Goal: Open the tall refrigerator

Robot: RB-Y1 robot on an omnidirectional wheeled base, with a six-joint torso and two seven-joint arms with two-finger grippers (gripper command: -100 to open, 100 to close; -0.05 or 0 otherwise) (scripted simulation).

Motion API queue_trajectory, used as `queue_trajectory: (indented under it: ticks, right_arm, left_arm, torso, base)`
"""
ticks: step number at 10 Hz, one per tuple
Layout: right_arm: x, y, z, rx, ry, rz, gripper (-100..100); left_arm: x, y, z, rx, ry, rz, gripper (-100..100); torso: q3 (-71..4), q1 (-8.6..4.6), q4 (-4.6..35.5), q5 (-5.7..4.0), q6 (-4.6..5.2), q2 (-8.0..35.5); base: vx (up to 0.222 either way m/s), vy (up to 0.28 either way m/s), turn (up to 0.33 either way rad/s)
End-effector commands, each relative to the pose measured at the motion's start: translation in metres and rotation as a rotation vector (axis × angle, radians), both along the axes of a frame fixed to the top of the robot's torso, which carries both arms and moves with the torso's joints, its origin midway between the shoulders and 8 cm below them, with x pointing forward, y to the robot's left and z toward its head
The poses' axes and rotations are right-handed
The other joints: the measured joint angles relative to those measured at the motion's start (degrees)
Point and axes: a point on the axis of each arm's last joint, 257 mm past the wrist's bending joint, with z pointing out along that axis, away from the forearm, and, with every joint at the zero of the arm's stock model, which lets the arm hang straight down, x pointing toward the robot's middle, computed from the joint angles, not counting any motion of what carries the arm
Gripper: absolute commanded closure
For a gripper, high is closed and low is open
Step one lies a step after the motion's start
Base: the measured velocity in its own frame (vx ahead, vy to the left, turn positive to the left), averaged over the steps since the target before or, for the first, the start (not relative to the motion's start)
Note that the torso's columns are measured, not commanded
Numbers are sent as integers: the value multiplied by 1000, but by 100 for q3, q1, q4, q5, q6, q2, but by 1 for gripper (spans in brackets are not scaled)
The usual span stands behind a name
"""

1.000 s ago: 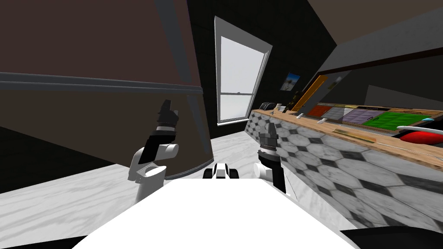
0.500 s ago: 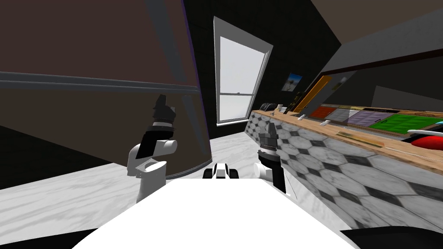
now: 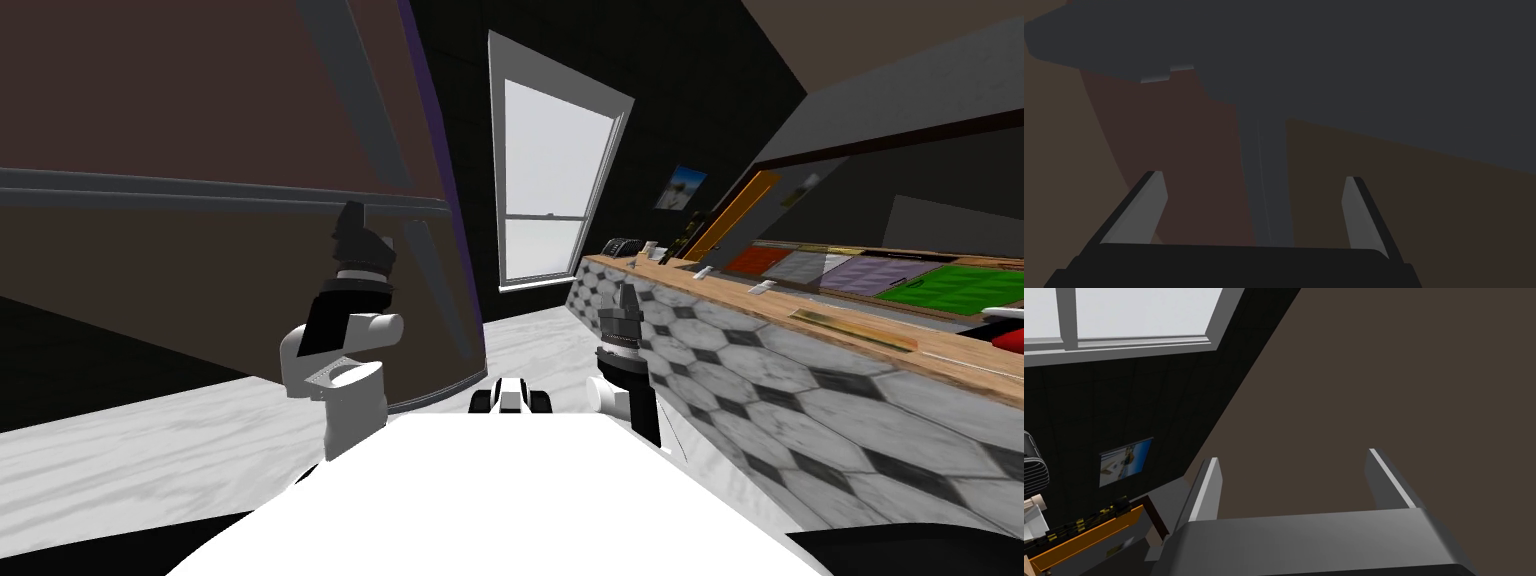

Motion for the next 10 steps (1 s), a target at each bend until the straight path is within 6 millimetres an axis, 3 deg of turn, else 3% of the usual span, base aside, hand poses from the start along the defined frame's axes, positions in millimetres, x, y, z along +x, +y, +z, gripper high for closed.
queue_trajectory:
  ticks: [1,10]
  right_arm:
    - [0,0,0,0,0,0,0]
    - [0,0,0,0,0,0,0]
  left_arm:
    - [-3,1,20,-29,-34,-4,-100]
    - [-13,14,72,-220,-129,-72,-100]
  torso:
    - [5,2,-1,1,4,6]
    - [83,-66,22,-13,-13,100]
  base:
    - [20,-64,39]
    - [8,-77,71]
